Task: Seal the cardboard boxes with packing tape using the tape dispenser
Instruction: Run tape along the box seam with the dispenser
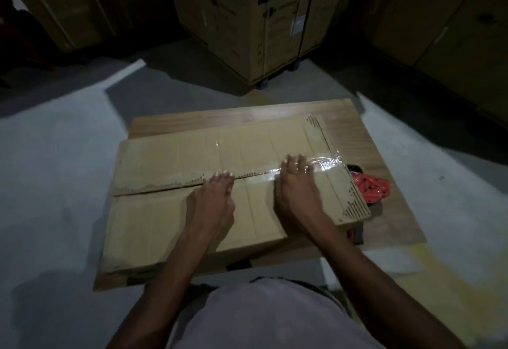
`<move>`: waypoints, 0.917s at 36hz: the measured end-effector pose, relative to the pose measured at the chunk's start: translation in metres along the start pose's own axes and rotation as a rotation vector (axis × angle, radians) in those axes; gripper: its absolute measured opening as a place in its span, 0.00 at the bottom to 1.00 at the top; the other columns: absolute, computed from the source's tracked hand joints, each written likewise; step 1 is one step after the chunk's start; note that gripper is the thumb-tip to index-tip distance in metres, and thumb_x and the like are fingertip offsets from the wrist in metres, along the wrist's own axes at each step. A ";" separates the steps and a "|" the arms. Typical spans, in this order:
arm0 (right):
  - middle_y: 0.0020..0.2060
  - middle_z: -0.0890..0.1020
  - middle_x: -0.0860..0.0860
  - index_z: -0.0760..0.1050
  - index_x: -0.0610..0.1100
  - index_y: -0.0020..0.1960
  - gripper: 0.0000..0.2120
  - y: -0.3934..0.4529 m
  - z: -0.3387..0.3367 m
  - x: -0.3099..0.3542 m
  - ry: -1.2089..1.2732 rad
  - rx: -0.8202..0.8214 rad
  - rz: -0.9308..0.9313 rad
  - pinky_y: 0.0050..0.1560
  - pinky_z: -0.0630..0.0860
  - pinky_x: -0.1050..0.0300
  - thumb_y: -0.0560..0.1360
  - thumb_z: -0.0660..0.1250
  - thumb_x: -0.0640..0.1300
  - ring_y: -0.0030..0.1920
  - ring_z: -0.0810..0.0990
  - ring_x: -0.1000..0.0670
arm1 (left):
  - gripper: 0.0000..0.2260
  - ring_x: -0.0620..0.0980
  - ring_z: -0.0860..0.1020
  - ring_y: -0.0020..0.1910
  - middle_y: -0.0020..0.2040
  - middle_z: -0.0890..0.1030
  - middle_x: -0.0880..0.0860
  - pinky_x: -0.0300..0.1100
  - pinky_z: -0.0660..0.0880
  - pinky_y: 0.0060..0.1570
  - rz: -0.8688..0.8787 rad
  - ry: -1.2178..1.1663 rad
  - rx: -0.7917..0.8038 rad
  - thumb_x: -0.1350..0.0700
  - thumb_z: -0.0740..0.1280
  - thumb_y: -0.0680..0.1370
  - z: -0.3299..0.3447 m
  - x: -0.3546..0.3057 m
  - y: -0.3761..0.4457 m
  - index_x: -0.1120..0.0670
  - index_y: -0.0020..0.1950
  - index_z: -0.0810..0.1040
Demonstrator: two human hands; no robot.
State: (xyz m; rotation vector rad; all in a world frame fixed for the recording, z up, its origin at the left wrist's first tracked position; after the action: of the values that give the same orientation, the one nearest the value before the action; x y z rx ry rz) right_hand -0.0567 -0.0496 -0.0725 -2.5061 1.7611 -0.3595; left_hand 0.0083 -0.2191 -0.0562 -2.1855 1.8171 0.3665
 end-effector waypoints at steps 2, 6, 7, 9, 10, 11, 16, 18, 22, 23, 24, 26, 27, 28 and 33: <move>0.84 0.54 0.38 0.53 0.36 0.83 0.28 -0.001 0.010 0.025 0.026 0.014 -0.046 0.83 0.46 0.41 0.88 0.48 0.49 0.84 0.47 0.37 | 0.22 0.49 0.65 0.77 0.78 0.68 0.51 0.41 0.56 0.75 0.027 -0.006 -0.001 0.63 0.58 0.83 -0.004 0.001 0.001 0.53 0.78 0.69; 0.84 0.59 0.45 0.59 0.44 0.83 0.27 -0.008 0.003 0.019 0.033 0.014 -0.090 0.82 0.52 0.40 0.87 0.46 0.53 0.84 0.50 0.36 | 0.22 0.48 0.64 0.78 0.78 0.67 0.51 0.35 0.52 0.73 0.103 -0.063 0.039 0.64 0.60 0.83 -0.015 0.006 -0.009 0.53 0.78 0.69; 0.83 0.60 0.47 0.60 0.48 0.83 0.26 -0.009 -0.001 0.008 0.017 0.006 -0.070 0.81 0.52 0.39 0.87 0.46 0.53 0.83 0.51 0.36 | 0.22 0.50 0.66 0.77 0.77 0.70 0.52 0.36 0.54 0.72 0.092 -0.054 0.040 0.64 0.61 0.82 -0.021 0.012 -0.011 0.55 0.76 0.71; 0.83 0.61 0.48 0.62 0.51 0.82 0.25 -0.013 -0.007 -0.013 0.013 0.011 0.005 0.81 0.51 0.37 0.87 0.46 0.54 0.83 0.52 0.34 | 0.22 0.53 0.70 0.72 0.75 0.73 0.55 0.42 0.62 0.70 0.018 0.000 0.009 0.64 0.62 0.80 -0.034 0.037 -0.015 0.55 0.75 0.73; 0.83 0.62 0.48 0.62 0.51 0.82 0.25 -0.014 -0.010 -0.018 0.009 0.010 0.045 0.80 0.51 0.36 0.87 0.46 0.53 0.82 0.52 0.33 | 0.22 0.54 0.71 0.72 0.75 0.72 0.55 0.42 0.63 0.70 -0.028 0.003 -0.022 0.64 0.62 0.81 -0.040 0.053 -0.018 0.55 0.75 0.73; 0.82 0.63 0.47 0.63 0.50 0.82 0.25 -0.015 -0.011 -0.018 -0.001 -0.001 0.083 0.80 0.52 0.35 0.87 0.46 0.53 0.82 0.53 0.32 | 0.21 0.54 0.70 0.74 0.76 0.71 0.55 0.42 0.60 0.71 -0.058 -0.018 -0.041 0.65 0.61 0.82 -0.045 0.066 -0.021 0.56 0.75 0.72; 0.82 0.62 0.41 0.61 0.36 0.82 0.27 -0.012 -0.002 0.046 0.053 -0.027 0.129 0.81 0.51 0.35 0.87 0.47 0.50 0.83 0.52 0.33 | 0.23 0.51 0.60 0.80 0.81 0.61 0.53 0.41 0.48 0.76 0.007 0.061 0.032 0.60 0.56 0.85 -0.036 0.082 -0.017 0.54 0.81 0.62; 0.83 0.59 0.40 0.58 0.36 0.82 0.28 -0.009 0.008 0.082 0.099 -0.010 0.064 0.82 0.49 0.38 0.88 0.47 0.50 0.83 0.48 0.35 | 0.25 0.52 0.58 0.80 0.82 0.58 0.54 0.43 0.48 0.77 0.015 0.163 0.065 0.57 0.54 0.84 -0.031 0.079 -0.014 0.55 0.82 0.57; 0.84 0.55 0.41 0.55 0.37 0.83 0.28 -0.008 0.018 0.115 0.121 0.029 -0.023 0.82 0.48 0.41 0.88 0.46 0.50 0.84 0.46 0.37 | 0.26 0.51 0.54 0.82 0.83 0.55 0.54 0.44 0.45 0.78 0.079 0.199 0.099 0.58 0.53 0.84 -0.028 0.082 -0.017 0.55 0.83 0.54; 0.84 0.56 0.43 0.56 0.39 0.84 0.28 -0.009 0.016 0.112 0.108 0.025 -0.029 0.82 0.49 0.40 0.88 0.46 0.51 0.84 0.47 0.37 | 0.26 0.50 0.55 0.82 0.83 0.56 0.54 0.42 0.44 0.78 0.097 0.164 0.088 0.59 0.53 0.84 -0.030 0.083 -0.019 0.55 0.83 0.55; 0.84 0.57 0.45 0.58 0.43 0.84 0.27 -0.012 0.011 0.104 0.085 0.012 -0.030 0.81 0.50 0.39 0.88 0.45 0.52 0.84 0.48 0.37 | 0.25 0.49 0.56 0.81 0.82 0.58 0.53 0.41 0.45 0.78 0.114 0.115 0.070 0.60 0.54 0.84 -0.034 0.084 -0.020 0.55 0.82 0.57; 0.84 0.59 0.48 0.60 0.49 0.83 0.26 -0.016 0.003 0.084 0.049 -0.010 0.001 0.81 0.53 0.36 0.87 0.44 0.53 0.83 0.51 0.35 | 0.23 0.51 0.61 0.80 0.80 0.64 0.54 0.41 0.49 0.77 0.106 0.016 0.045 0.62 0.55 0.84 -0.041 0.089 -0.022 0.56 0.80 0.64; 0.83 0.60 0.48 0.60 0.51 0.83 0.26 -0.018 0.000 0.075 0.042 -0.013 0.028 0.81 0.54 0.35 0.88 0.44 0.53 0.83 0.51 0.35 | 0.23 0.54 0.64 0.78 0.78 0.67 0.56 0.44 0.54 0.76 0.078 -0.014 0.030 0.61 0.54 0.82 -0.046 0.097 -0.024 0.57 0.78 0.68; 0.83 0.61 0.48 0.60 0.51 0.83 0.25 -0.020 -0.002 0.069 0.037 -0.015 0.057 0.80 0.54 0.35 0.88 0.44 0.53 0.83 0.52 0.35 | 0.24 0.56 0.67 0.76 0.76 0.70 0.58 0.47 0.58 0.75 0.032 -0.033 0.011 0.60 0.53 0.80 -0.051 0.108 -0.026 0.59 0.76 0.70; 0.84 0.58 0.44 0.57 0.40 0.84 0.27 -0.014 0.003 0.093 0.072 -0.009 0.139 0.81 0.52 0.36 0.88 0.45 0.51 0.83 0.50 0.34 | 0.32 0.61 0.66 0.76 0.75 0.70 0.63 0.52 0.54 0.77 -0.034 -0.045 0.004 0.58 0.50 0.72 -0.057 0.143 -0.029 0.64 0.75 0.69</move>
State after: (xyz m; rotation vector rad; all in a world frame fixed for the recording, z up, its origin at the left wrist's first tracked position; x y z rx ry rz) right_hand -0.0133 -0.1319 -0.0583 -2.3873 1.9544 -0.4382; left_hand 0.0639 -0.3653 -0.0541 -2.1847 1.7531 0.4010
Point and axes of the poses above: each hand's wrist, its own y-axis towards the middle knuckle, its own z-axis out of the palm, x = y × z, the point moved 8 cm from there along y, towards the middle knuckle
